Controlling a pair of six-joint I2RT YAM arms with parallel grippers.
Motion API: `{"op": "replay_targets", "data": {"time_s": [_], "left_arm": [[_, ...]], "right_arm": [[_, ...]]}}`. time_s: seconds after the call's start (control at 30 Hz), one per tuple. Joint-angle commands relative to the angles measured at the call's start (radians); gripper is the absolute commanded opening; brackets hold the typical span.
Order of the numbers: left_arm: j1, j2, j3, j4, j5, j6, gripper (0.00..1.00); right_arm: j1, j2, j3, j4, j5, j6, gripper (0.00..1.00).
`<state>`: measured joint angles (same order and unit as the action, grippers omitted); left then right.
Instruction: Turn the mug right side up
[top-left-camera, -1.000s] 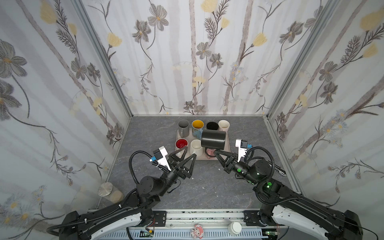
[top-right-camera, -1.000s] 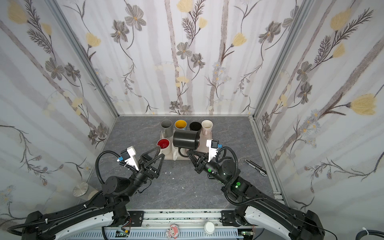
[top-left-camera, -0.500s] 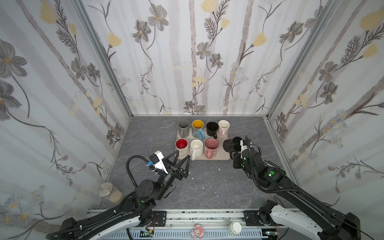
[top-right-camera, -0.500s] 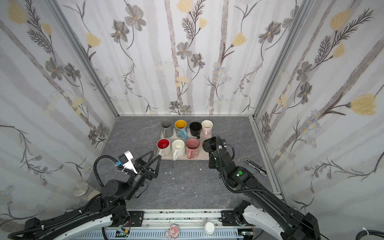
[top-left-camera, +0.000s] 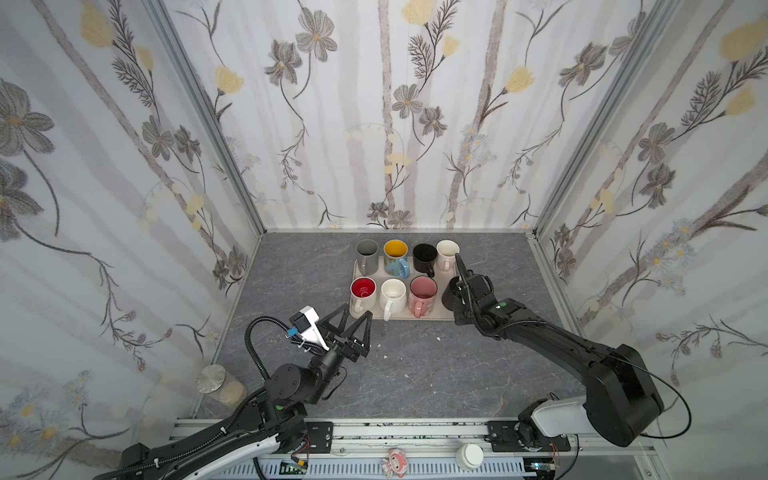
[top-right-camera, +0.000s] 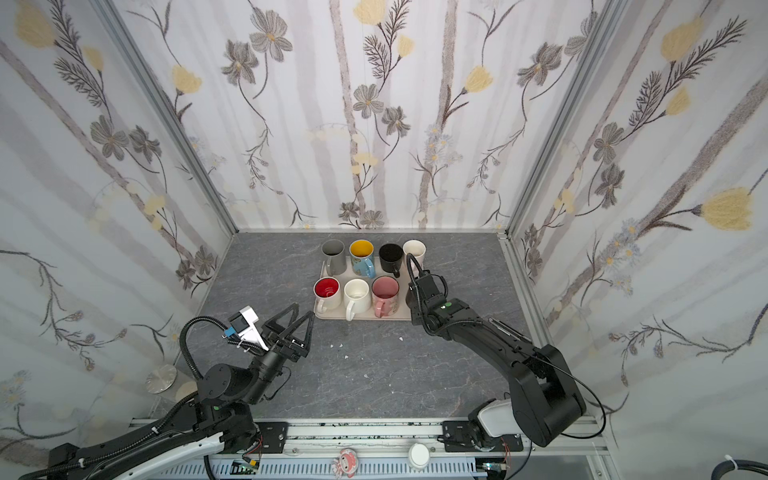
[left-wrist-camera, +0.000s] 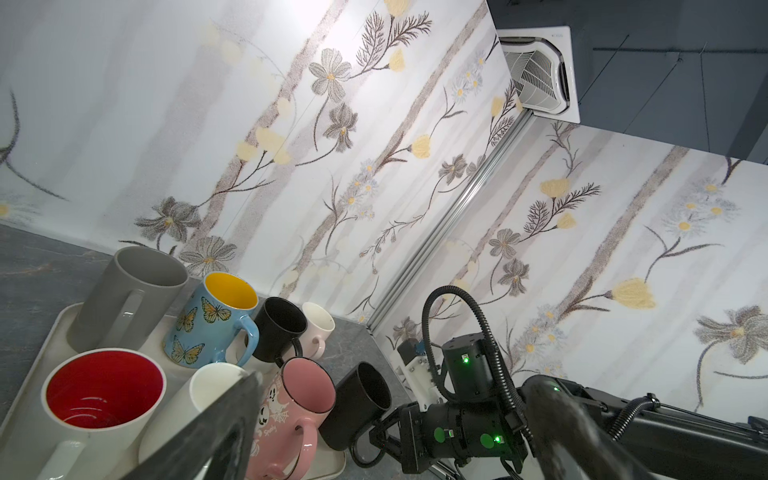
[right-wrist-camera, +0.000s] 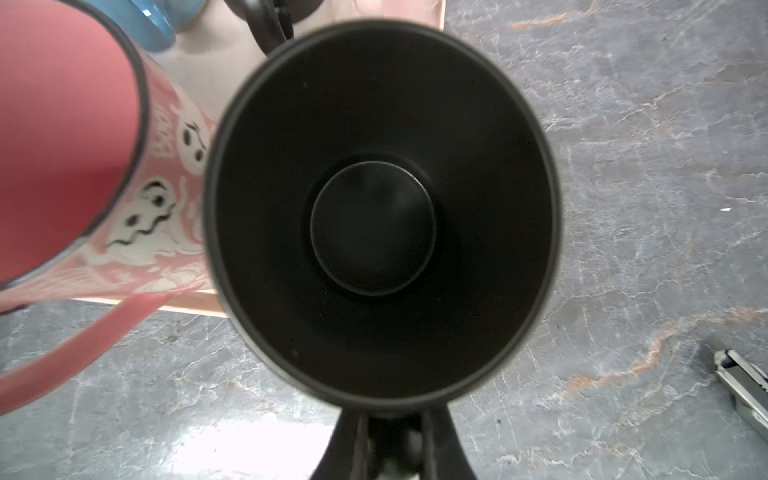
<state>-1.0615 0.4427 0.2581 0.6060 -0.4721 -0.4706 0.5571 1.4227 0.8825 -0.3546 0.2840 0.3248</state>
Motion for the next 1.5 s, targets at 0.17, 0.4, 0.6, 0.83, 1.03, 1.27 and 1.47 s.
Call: {"op": "replay_targets", "data": {"time_s": [0.17,0.4,0.6,0.83,1.03,1.27,1.47], "left_arm": [[0.0,-0.007,-0.004,-0.003,-0.029,0.014,1.0],[0.001,-0.01,-0.002,-0.014,-0.036,0.015,1.0],[0.001,-0.01,0.009,-0.029,-0.042,0.022,1.0],[0.0,-0.002,0.042,-0.071,-0.061,0.034,1.0],[0.027,0.087,0.12,-0.174,-0.155,0.071,1.0],[0.328,0.246,0.204,-0.226,-0.018,0.026,1.0],[0.489,0.399,0.242,-0.157,-0.141,0.145,1.0]], "right_arm": [[0.052,0.072,0.03,0.103,0.056,-0.026,0.0],[0.069,0.081,0.014,0.085,0.092,-0.005,0.0],[0.071,0.048,-0.013,0.08,0.097,0.005,0.31],[0.072,-0.073,-0.034,0.079,0.094,0.018,0.68],[0.071,-0.298,-0.119,0.164,0.11,0.046,1.0],[0.072,-0.495,-0.262,0.312,0.183,0.064,1.0],[0.066,-0.516,-0.285,0.316,0.323,0.116,1.0]]}}
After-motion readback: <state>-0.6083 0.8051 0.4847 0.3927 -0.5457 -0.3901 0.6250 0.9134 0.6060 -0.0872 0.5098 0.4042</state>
